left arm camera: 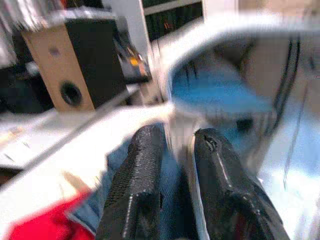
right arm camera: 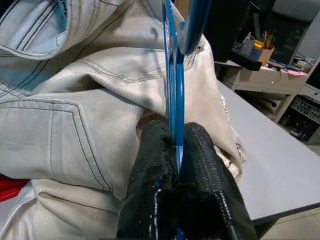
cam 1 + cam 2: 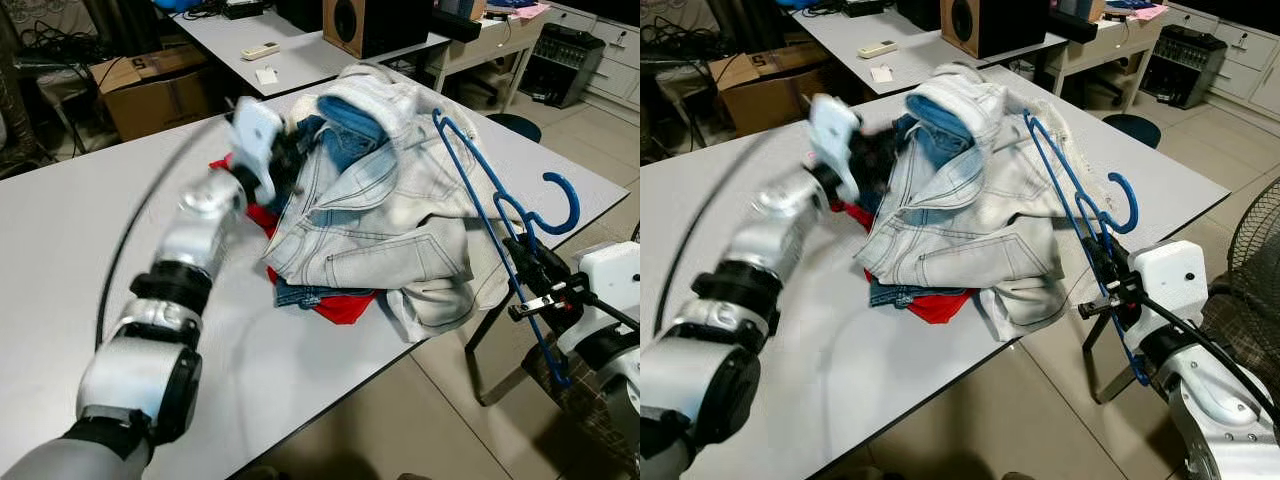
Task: Hang hanger
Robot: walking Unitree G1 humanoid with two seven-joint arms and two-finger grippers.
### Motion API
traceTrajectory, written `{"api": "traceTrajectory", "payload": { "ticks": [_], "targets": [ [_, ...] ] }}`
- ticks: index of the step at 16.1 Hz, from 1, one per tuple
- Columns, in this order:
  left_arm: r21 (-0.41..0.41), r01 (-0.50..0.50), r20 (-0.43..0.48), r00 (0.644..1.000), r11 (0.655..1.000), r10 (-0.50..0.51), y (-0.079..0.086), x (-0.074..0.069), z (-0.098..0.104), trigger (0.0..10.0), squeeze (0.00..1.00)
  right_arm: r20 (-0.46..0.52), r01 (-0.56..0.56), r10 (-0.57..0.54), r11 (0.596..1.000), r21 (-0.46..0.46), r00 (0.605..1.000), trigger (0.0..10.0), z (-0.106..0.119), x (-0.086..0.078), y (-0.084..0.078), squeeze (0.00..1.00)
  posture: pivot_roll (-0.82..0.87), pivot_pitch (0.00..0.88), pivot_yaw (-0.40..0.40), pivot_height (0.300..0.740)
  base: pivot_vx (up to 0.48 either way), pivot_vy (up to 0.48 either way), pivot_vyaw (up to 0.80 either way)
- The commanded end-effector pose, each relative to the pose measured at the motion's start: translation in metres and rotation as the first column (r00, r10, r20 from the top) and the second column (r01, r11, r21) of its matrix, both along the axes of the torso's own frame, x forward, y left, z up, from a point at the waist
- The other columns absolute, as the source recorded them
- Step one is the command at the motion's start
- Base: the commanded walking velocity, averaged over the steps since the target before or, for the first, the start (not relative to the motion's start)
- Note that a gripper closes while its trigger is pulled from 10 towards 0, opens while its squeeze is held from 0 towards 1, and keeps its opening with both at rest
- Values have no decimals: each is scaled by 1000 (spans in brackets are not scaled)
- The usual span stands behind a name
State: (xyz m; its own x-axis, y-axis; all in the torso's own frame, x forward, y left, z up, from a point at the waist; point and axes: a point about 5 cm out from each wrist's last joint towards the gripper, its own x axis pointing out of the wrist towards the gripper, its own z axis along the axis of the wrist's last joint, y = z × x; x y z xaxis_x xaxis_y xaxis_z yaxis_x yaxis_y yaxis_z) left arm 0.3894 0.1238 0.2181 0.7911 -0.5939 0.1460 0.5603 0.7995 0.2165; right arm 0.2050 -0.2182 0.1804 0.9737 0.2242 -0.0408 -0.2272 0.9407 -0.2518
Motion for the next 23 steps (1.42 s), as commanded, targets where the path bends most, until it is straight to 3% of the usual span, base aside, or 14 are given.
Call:
{"api": "traceTrajectory", "payload": {
  "ticks": [1, 4, 5, 7, 10, 11, 13, 15, 19, 23],
  "targets": [
    [-12, -12, 52, 999, 1000, 12, 3, 1, 12, 10000, 1000, -2, 7, -7, 1000, 3, 1000, 10000, -2, 0, -1, 0, -181, 0, 66, 740, 0, 0, 0],
    [35, 26, 61, 998, 999, -28, -5, 1, 12, 10000, 1000, -3, 8, -8, 1000, 3, 1000, 10000, -3, -1, -1, 0, -185, 0, 67, 740, 0, 0, 0],
    [84, 55, 37, 998, 995, -59, -12, 2, 5, 10000, 0, -1, 7, -7, 1000, 2, 1000, 10000, -2, -1, -2, 0, -187, 0, 67, 740, 0, 0, 0],
    [137, 66, 8, 998, 988, -68, -16, 3, -3, 10000, 0, 1, 7, -7, 1000, 1, 1000, 10000, -1, -2, -3, 0, -193, 0, 69, 740, 0, 0, 0],
    [136, 91, -42, 995, 987, -86, -25, 6, -9, 10000, 0, 4, 7, -7, 1000, -2, 1000, 10000, 0, -2, -3, 0, -197, 0, 69, 740, 0, 0, 0],
    [167, 36, -26, 999, 985, -32, -26, 9, -8, 10000, 0, 6, 5, -5, 1000, -3, 1000, 10000, 0, -1, -3, 0, -199, 0, 70, 740, 0, 0, 0],
    [153, -20, 9, 1000, 988, 19, -25, 13, -1, 10000, 0, 8, 4, -4, 1000, -3, 1000, 10000, 1, -1, -3, 0, -202, 0, 72, 740, 0, 0, 0],
    [165, -5, 42, 999, 986, -2, -28, 14, 5, 10000, 0, 7, 4, -4, 1000, -4, 1000, 10000, 1, -2, -3, 0, -201, 0, 70, 740, 0, 0, 0],
    [398, 23, 73, 996, 917, -57, -33, 13, -1, 10000, 0, 10, 3, -3, 1000, -10, 1000, 10000, 3, -1, -5, 0, -203, 0, 74, 740, 0, 0, 0],
    [522, 5, 86, 995, 853, -58, -33, 14, -5, 10000, 0, 15, 4, -4, 1000, -10, 1000, 10000, 3, 0, -5, 0, -201, 0, 75, 740, 0, 0, 0]
  ]
}}
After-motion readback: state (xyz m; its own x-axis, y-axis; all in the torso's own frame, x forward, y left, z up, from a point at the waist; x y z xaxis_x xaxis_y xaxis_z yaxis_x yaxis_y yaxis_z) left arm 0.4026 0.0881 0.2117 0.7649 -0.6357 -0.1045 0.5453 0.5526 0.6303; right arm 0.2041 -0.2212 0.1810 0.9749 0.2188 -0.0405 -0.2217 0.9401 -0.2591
